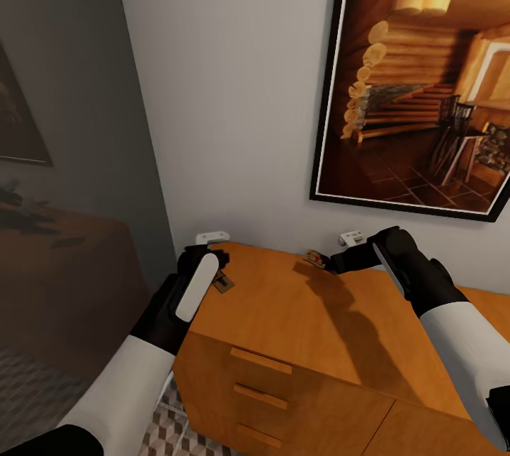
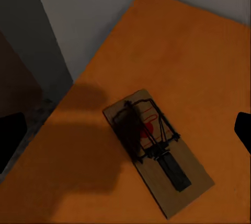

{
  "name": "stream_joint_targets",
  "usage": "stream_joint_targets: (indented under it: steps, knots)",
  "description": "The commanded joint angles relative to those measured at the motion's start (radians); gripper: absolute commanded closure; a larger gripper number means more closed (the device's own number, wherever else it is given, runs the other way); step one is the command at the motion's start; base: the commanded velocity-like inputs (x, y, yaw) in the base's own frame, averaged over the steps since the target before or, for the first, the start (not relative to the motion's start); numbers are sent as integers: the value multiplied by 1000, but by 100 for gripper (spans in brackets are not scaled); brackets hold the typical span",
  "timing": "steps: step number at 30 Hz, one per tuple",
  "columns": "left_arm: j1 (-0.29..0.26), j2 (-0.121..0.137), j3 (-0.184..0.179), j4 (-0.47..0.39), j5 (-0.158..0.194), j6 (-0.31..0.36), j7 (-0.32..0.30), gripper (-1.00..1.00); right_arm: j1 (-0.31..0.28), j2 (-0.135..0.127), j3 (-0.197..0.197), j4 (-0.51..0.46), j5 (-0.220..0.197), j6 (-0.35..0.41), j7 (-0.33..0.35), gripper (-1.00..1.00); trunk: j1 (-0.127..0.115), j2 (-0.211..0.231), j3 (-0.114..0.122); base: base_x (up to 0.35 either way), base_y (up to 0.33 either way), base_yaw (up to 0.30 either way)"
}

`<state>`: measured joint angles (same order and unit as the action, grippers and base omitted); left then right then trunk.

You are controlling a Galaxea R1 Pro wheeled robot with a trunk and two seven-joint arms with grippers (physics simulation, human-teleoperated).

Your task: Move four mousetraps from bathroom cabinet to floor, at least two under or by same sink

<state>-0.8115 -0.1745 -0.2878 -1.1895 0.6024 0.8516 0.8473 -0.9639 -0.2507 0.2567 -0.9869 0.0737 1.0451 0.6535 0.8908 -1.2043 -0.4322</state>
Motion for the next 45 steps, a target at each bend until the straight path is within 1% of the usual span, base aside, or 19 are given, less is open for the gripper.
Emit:
stream_joint_targets:
  steps: [1, 4, 5, 7, 8, 9, 10, 12, 13, 15, 17, 19, 24, 26, 32, 33, 35, 45]
  knots:
    - [-1, 0, -2, -1, 31, -16, 24, -100, -1, -1, 2, -1, 8, 2, 1, 100, 0, -1, -1, 0, 0, 0]
    - [-1, 0, -3, -2, 68, -45, 68, -100, -1, -1, 2, -1, 8, 2, -7, 100, 0, -1, -1, 0, 0, 0]
    - [-1, 0, -5, -2, 96, -61, 108, -100, -1, -2, 2, -1, 8, 2, -11, 100, 0, -1, -1, 0, 0, 0]
    - [-1, 0, -8, -2, 126, -72, 149, -100, -1, -2, 3, -1, 8, 2, -16, 100, 0, -1, -1, 0, 0, 0]
    - [-1, 0, -14, -2, 156, -80, 188, -100, -1, -3, 3, -1, 8, 2, -21, 100, 0, -1, -1, 0, 0, 0]
    - [-1, 0, -19, -2, 170, -83, 206, -100, -1, -3, 3, -1, 8, 2, -23, 100, 0, -1, -1, 0, 0, 0]
    - [-1, 0, -31, -3, 193, -88, 237, -100, -1, -3, 3, -1, 8, 2, -28, 100, 0, -1, -1, 0, 0, 0]
    - [-1, 0, -44, -3, 210, -91, 260, -100, -1, -4, 3, -1, 7, 2, -33, 100, 0, -1, -1, 0, 0, 0]
    - [-2, 0, -58, -3, 221, -94, 276, -100, -1, -4, 3, -1, 6, 2, -37, 100, 0, -1, -1, 0, 0, 0]
    - [-2, 0, -72, -3, 230, -106, 291, -100, -1, -4, 3, -1, 5, 2, -44, 100, 0, -1, -1, 0, 0, 0]
    - [-2, 0, -78, -3, 233, -119, 299, -100, -1, -4, 3, -1, 5, 2, -47, 100, 0, -1, -1, 0, 0, 0]
    - [-2, 0, -84, -1, 237, -140, 321, -100, -1, -4, 3, -1, 4, 2, -50, 100, 0, -1, -1, 0, 0, 0]
    - [-1, 0, -92, 1, 240, -165, 378, -100, -1, -4, 3, -1, 4, 2, -53, 100, 0, -1, -1, 0, 0, 0]
    - [-1, 0, -104, 1, 242, -171, 398, -100, -1, -4, 3, -1, 3, 2, -53, 100, 0, -1, -1, 0, 0, 0]
    - [-1, 0, -144, -2, 254, -174, 413, -100, -1, -4, 3, -1, 3, 2, -54, 100, 0, -1, -1, 0, 0, 0]
    - [-1, 0, -156, -3, 261, -175, 415, -100, -1, -4, 3, -1, 3, 2, -54, 100, 0, -1, -1, 0, 0, 0]
    - [-2, 0, -165, -3, 266, -174, 416, -100, -1, -4, 3, -1, 3, 2, -55, 100, 0, -1, -1, 0, 0, 0]
    - [-2, 0, -181, -4, 276, -168, 417, -100, -1, -3, 4, 0, 3, 2, -61, 100, 0, -1, 0, 0, 0, 27]
